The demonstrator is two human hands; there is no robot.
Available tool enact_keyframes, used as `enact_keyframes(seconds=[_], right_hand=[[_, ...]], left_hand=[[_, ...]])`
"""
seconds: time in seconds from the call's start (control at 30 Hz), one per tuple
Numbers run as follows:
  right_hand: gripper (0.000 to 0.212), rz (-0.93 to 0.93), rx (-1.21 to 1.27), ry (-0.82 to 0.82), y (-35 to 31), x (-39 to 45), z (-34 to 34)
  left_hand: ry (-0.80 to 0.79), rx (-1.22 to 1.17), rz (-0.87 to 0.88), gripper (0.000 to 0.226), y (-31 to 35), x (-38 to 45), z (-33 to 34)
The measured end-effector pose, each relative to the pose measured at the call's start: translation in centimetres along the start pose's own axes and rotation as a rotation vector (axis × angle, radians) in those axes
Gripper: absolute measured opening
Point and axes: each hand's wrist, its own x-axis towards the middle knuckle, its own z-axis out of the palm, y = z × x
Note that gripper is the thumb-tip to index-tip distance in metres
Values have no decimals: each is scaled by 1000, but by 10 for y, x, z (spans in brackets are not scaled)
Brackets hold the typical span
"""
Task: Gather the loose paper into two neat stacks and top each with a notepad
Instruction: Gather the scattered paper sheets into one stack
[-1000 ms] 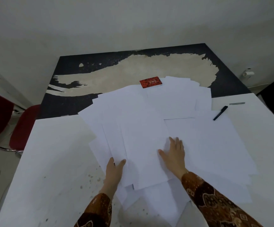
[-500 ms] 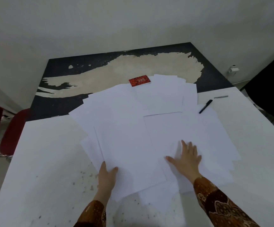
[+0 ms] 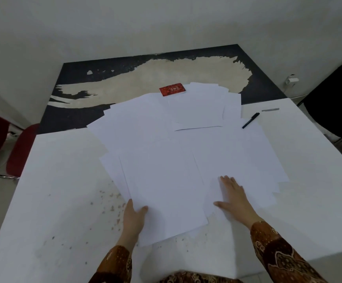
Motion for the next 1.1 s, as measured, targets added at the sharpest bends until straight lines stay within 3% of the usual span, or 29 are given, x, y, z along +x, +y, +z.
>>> enact_keyframes(seconds=[0.07, 0.13, 0.2, 0.3, 0.43, 0.5, 0.6, 0.77, 0.83, 0.9, 1.0, 1.1], right_hand=[[100, -6, 26, -23, 1, -1, -2], [121, -45, -130, -151, 3, -3, -3], [127, -77, -229, -219, 8, -3, -4], [105, -64, -101, -134, 14, -6, -9], [48, 55, 152, 212, -1, -12, -17], [39, 79, 203, 260, -20, -14, -18], [47, -16, 238, 86, -57, -22, -9], [79, -154, -175, -200, -113, -40, 44], [90, -153, -233, -278, -130, -50, 61], [87, -195, -204, -360, -143, -60, 71], [67, -313, -87, -427, -146, -57, 68], [62, -270, 117, -200, -125, -23, 54]], left_hand=[[9, 20, 2, 47, -2, -2, 0], [3, 28, 15, 43, -4, -3, -1], [1, 23, 29, 41, -4, -2, -2], [-9, 29, 44, 39, -5, -1, -3], [-5, 31, 40, 38, -8, 0, -2], [8, 35, 31, 36, -10, 0, -1], [19, 24, -8, 40, -8, 0, 0], [39, -63, -76, 66, -8, 0, 3], [52, -85, -68, 80, -8, 0, 4], [35, -76, -67, 95, -8, 0, 4], [39, 1, -24, 77, -14, 3, 4], [10, -4, 30, 44, -20, 3, 0]])
